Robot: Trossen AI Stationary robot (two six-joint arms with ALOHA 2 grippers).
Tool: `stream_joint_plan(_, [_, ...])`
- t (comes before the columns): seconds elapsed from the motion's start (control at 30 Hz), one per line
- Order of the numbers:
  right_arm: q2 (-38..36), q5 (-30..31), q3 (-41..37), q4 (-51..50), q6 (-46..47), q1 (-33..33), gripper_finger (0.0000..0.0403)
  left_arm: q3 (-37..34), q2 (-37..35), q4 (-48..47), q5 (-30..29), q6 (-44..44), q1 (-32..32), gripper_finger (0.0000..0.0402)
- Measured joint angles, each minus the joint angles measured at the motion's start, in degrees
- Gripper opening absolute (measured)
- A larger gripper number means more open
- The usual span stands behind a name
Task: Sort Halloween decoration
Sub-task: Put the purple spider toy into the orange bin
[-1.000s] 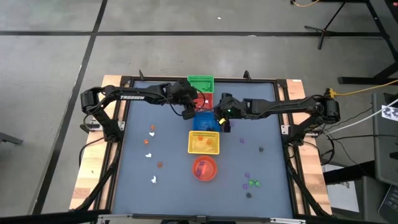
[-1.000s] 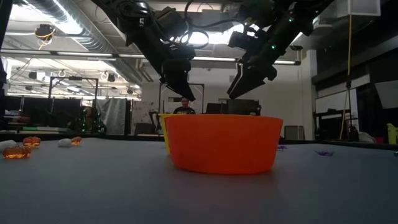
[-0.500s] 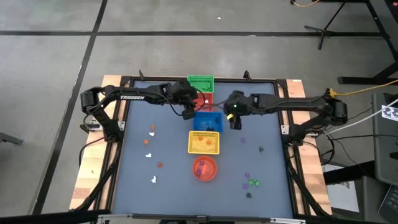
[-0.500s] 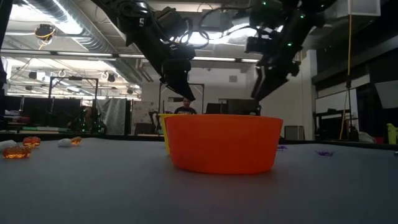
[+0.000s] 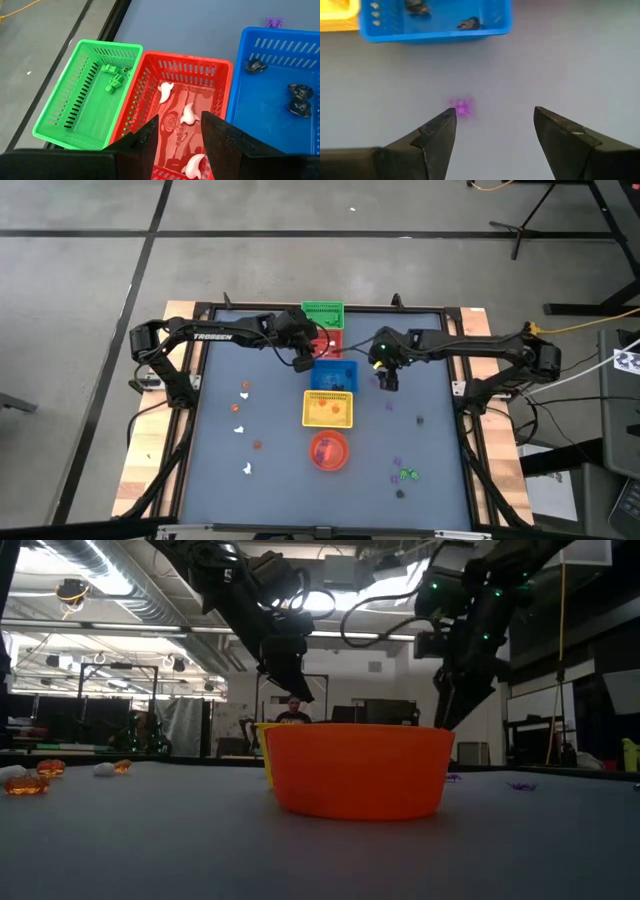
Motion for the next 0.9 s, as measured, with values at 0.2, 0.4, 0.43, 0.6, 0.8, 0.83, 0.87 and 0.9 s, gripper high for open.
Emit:
stream_joint_plan(0.2, [0.0, -3.3, -4.2, 5.9, 0.0, -0.1, 0.0264, 0.0, 0.0, 0.0, 0.0, 0.0, 0.0, 0.0132])
stream_joint_plan(0.4, [0.3, -3.6, -8.0, 11.3, 0.2, -0.1, 0.0264, 0.0, 0.0, 0.0, 0.0, -0.1, 0.0, 0.0132])
stream_joint_plan(0.43, [0.3, -3.7, -8.7, 12.2, 0.2, -0.1, 0.0264, 0.0, 0.0, 0.0, 0.0, -0.1, 0.0, 0.0132])
stream_joint_plan(0.6, [0.3, -5.1, -11.7, 16.3, 0.2, 0.0, 0.0264, 0.0, 0.0, 0.0, 0.0, -0.1, 0.0, 0.0132])
stream_joint_plan(0.8, [1.9, -5.6, -15.2, 22.5, 0.3, 0.0, 0.0264, 0.0, 0.0, 0.0, 0.0, 0.0, 0.0, 0.0132])
stream_joint_plan(0.83, [2.5, -5.6, -15.6, 23.6, 0.2, 0.0, 0.0264, 0.0, 0.0, 0.0, 0.0, 0.0, 0.0, 0.0132])
stream_joint_plan(0.87, [3.2, -5.7, -15.7, 24.0, 0.3, 0.0, 0.0264, 0.0, 0.0, 0.0, 0.0, 0.0, 0.0, 0.0132])
stream_joint_plan(0.9, [3.9, -5.6, -15.8, 24.4, 0.2, 0.0, 0.0264, 0.0, 0.0, 0.0, 0.0, 0.0, 0.0, 0.0132])
